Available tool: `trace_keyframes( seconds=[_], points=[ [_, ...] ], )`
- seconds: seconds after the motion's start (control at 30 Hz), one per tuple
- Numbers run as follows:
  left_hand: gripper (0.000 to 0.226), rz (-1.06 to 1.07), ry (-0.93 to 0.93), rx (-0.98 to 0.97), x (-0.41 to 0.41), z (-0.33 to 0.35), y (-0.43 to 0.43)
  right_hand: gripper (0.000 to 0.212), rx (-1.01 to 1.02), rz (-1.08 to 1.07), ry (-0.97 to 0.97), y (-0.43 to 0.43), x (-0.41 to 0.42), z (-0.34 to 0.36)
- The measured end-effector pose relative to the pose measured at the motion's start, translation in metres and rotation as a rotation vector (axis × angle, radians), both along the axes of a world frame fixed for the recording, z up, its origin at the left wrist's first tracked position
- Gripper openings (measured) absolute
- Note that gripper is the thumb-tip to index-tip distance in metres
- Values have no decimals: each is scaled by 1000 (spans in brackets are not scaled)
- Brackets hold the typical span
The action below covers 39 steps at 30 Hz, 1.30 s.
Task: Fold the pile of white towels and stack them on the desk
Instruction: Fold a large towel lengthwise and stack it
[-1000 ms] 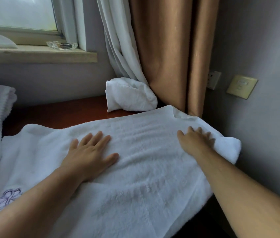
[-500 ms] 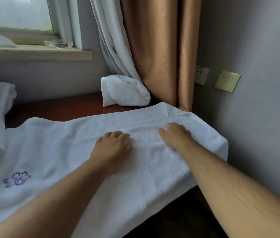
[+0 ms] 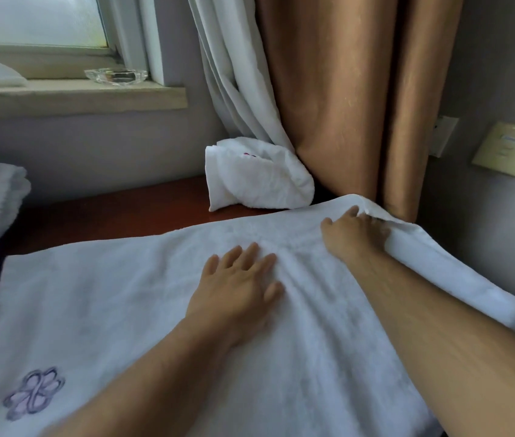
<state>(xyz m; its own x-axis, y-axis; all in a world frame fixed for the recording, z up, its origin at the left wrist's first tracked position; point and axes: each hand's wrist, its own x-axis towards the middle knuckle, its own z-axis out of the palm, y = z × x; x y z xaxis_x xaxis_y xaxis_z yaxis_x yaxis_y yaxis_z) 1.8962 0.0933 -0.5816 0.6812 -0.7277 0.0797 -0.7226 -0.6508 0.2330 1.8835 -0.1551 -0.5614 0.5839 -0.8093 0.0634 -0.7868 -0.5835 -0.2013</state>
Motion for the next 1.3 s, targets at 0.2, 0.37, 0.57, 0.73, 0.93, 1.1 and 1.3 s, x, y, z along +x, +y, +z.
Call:
trace_keyframes(
  seconds=[0.2, 0.37, 0.57, 0.73, 0.93, 1.1, 1.3],
  points=[
    [35, 121, 205, -512, 10, 15, 24, 44, 60, 308, -72, 54, 24, 4],
    [50, 406, -57, -172, 60, 26, 116, 54, 194, 579, -195, 120, 27, 6],
    [73, 589, 93, 250, 93, 38, 171, 65, 33, 768, 97, 169, 23, -11],
    [67, 489, -38, 547, 99, 63, 174, 67, 16, 798, 144, 170, 8, -16],
    [42, 343, -265, 283, 76, 81, 182, 53, -153, 796, -17, 202, -15, 0],
    [39, 319, -526, 279, 44, 105, 189, 62, -6, 755, 75, 211, -22, -9],
    [14, 367, -669, 243, -17, 138, 196, 42, 162, 716, -127, 202, -19, -1]
  ],
)
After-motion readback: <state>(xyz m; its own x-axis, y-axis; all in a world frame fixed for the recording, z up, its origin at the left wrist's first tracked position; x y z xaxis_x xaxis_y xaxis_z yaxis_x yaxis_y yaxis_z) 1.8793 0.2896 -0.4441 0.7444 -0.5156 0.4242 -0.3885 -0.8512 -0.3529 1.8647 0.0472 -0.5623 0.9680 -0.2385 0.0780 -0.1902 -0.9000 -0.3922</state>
